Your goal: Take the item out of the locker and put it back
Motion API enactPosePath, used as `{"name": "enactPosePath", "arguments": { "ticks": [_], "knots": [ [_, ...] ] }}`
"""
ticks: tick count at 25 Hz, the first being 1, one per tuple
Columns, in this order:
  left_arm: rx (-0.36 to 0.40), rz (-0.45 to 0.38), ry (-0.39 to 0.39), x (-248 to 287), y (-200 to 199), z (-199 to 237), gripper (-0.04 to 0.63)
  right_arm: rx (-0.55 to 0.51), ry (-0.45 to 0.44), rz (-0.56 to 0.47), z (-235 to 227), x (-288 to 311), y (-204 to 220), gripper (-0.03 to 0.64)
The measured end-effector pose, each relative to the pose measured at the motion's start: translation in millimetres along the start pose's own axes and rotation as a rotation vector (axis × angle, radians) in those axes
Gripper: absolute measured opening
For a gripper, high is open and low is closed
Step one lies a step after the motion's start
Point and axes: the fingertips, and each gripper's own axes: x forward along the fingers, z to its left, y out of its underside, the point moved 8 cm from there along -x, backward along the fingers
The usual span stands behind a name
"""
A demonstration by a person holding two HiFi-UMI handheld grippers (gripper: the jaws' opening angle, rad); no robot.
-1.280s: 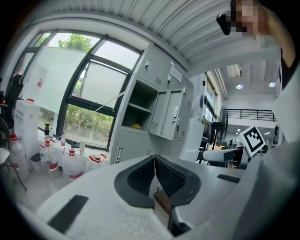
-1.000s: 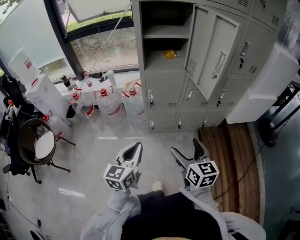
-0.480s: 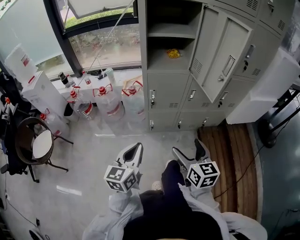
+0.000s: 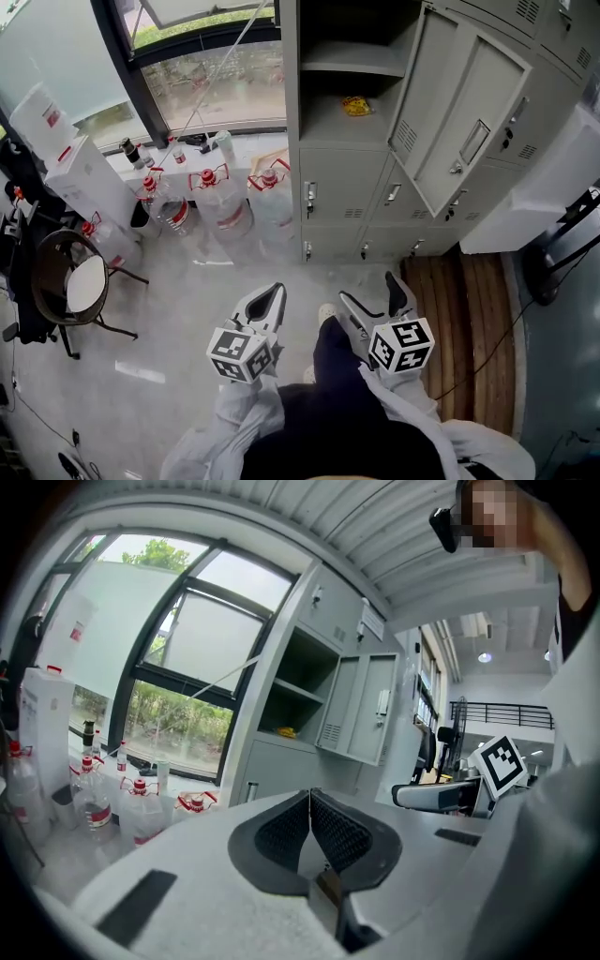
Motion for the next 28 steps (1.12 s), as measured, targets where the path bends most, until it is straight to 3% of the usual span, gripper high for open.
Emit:
{"name": "enactPosePath", "arguments": {
  "ticks": [13,28],
  "knots": [
    [0.043,0.015,0.010,126.2,-45.3,43.9,0.011,0.027,0.030,-0.061,-80.1,96.8,-53.1,0.469],
    [0.092,-0.018,-0.014,250.9,-97.8,94.2,0.011,-0.001,-0.091,-0.103,-127.9,217.3,-115.9,0.469]
  ]
}}
